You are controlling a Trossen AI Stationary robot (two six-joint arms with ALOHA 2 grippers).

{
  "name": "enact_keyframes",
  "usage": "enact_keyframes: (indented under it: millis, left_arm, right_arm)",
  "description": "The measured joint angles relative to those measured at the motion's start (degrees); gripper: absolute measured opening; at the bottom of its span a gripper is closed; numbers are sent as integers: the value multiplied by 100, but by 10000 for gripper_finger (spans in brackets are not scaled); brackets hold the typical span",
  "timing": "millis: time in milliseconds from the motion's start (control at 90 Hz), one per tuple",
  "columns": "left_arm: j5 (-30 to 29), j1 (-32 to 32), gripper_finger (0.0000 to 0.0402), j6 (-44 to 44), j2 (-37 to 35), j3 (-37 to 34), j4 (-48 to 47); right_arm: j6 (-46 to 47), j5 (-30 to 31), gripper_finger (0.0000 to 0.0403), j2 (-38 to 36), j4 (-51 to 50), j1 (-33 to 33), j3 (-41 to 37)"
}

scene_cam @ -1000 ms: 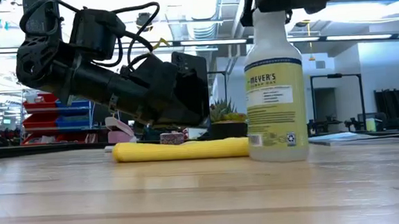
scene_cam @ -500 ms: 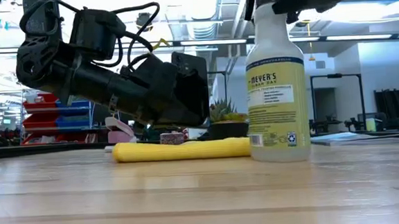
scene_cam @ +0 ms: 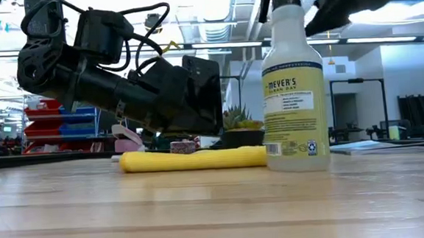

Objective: Apply microfiber cloth
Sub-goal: Spray the back of the cellphone with the spray bottle

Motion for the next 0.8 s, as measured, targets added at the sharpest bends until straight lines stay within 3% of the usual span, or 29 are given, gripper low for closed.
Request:
enact_keyframes:
  millis: [156, 300, 456, 633, 800]
  left_arm:
    - [0, 0, 11, -5, 0, 0, 2]
    - [-1, -2, 11, -3, 0, 0, 0]
    - [0, -2, 11, 26, 0, 0, 30]
    - [52, -89, 11, 22, -4, 0, 378]
    - [-132, -284, 11, -141, -279, 0, 344]
  right_arm:
    - [263, 145, 256, -57, 507, 137, -345]
    - [679, 147, 256, -328, 2074, 280, -1454]
    - [422, 145, 256, -468, 4074, 134, -2167]
    - [-213, -111, 256, -468, 4684, -94, -2186]
    - [-57, -601, 258, -468, 4382, -362, -2041]
